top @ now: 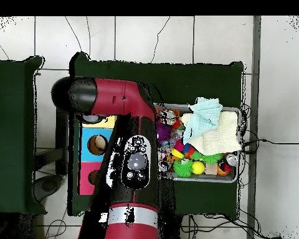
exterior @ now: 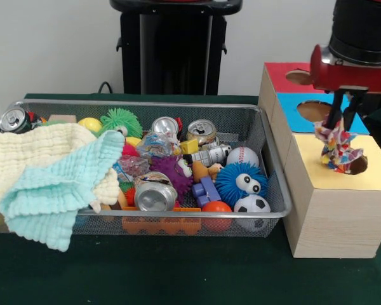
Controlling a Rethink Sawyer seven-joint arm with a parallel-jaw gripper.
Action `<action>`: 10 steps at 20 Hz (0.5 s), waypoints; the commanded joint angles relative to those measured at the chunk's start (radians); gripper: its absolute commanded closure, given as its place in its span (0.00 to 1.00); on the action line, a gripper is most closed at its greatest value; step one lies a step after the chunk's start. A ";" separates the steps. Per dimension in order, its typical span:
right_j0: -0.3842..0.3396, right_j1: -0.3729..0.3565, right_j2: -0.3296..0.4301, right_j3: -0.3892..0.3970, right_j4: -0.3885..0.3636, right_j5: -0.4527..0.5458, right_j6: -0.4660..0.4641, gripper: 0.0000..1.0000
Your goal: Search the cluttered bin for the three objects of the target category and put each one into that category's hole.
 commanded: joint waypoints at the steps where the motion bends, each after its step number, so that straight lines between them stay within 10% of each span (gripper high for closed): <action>1: -0.040 -0.029 0.083 0.190 -0.032 -0.107 0.032 1.00; 7: -0.027 -0.025 0.080 0.184 -0.035 -0.104 0.062 1.00; 8: -0.030 -0.029 0.085 0.193 -0.032 -0.117 0.062 0.00; 10: -0.034 -0.029 0.090 0.195 -0.031 -0.117 0.054 0.00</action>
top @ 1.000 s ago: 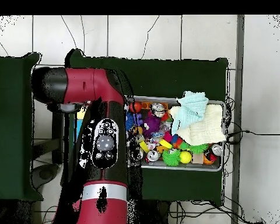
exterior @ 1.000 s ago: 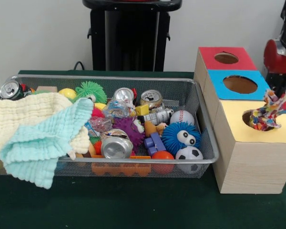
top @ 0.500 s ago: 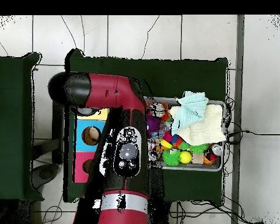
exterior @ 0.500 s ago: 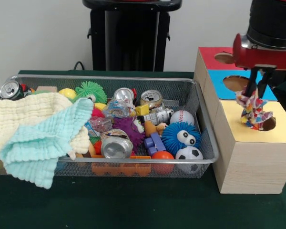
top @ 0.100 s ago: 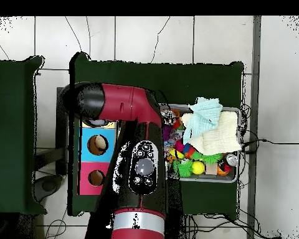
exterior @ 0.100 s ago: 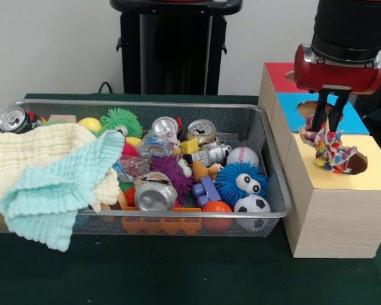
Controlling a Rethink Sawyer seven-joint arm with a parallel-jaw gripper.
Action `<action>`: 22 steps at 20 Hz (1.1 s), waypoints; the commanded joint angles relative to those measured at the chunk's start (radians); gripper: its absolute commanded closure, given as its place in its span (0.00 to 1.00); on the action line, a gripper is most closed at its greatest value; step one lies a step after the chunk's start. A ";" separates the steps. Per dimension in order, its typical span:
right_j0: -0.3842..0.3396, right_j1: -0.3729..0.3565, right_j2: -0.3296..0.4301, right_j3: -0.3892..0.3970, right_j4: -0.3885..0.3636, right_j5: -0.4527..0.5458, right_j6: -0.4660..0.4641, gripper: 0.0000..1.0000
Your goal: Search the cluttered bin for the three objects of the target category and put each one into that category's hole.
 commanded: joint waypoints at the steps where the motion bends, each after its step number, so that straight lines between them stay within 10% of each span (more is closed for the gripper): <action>1: -0.020 -0.004 0.091 0.134 -0.024 -0.048 0.050 0.00; 13: -0.003 0.004 0.076 0.098 -0.033 -0.001 0.072 0.00; 22: 0.008 -0.169 0.057 0.042 0.012 0.336 0.111 0.00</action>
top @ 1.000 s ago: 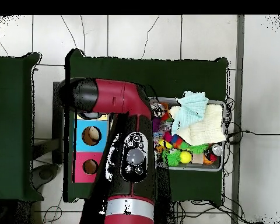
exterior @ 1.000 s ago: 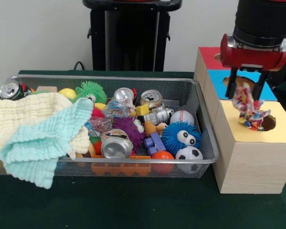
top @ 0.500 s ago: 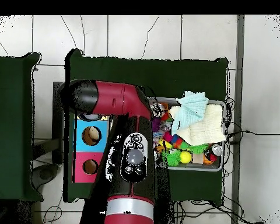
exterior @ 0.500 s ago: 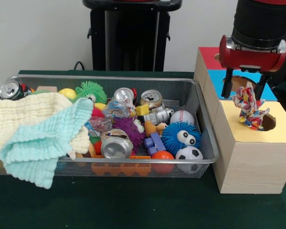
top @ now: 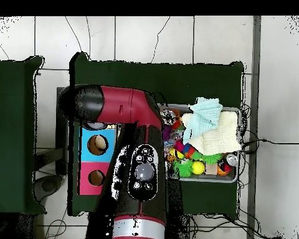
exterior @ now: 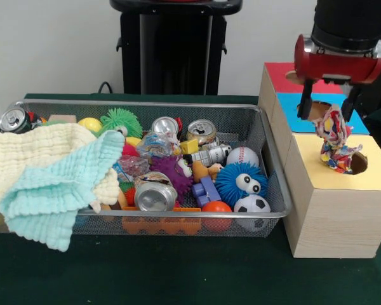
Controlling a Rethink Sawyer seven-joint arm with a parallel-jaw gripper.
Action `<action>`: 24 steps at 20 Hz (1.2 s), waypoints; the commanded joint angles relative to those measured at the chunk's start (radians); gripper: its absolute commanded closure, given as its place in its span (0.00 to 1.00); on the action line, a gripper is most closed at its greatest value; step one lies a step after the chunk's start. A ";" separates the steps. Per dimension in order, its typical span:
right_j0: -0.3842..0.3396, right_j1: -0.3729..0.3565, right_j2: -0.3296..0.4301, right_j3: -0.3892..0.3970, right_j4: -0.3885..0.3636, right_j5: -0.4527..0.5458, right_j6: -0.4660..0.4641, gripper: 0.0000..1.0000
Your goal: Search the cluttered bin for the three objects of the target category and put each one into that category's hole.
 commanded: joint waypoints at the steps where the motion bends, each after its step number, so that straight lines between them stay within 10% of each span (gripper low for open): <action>1: 0.006 -0.140 0.051 0.010 0.017 0.310 0.117 0.00; 10: -0.002 -0.194 0.060 -0.007 0.037 0.414 0.137 0.00; 24: -0.028 -0.180 0.078 0.114 0.028 0.235 0.062 0.00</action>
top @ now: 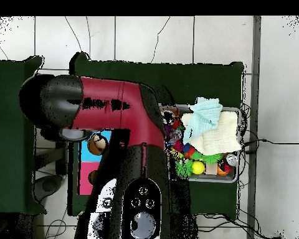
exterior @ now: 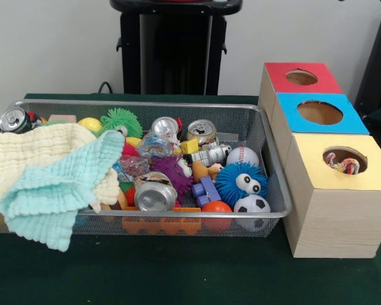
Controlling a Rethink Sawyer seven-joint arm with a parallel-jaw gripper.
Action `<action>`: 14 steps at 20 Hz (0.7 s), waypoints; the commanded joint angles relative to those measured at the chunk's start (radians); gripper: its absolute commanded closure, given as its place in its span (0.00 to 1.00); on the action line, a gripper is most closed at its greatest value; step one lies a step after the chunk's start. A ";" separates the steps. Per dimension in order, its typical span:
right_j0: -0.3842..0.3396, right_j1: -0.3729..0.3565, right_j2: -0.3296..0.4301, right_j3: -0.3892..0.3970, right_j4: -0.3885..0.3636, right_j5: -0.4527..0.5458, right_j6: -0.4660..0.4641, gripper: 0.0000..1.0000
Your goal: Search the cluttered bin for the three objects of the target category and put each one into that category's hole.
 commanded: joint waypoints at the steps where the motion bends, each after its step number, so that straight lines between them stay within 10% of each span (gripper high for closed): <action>1: -0.043 0.034 0.080 0.138 0.002 -0.115 0.051 0.00; 14: -0.039 0.063 0.081 0.190 -0.032 -0.268 0.051 0.00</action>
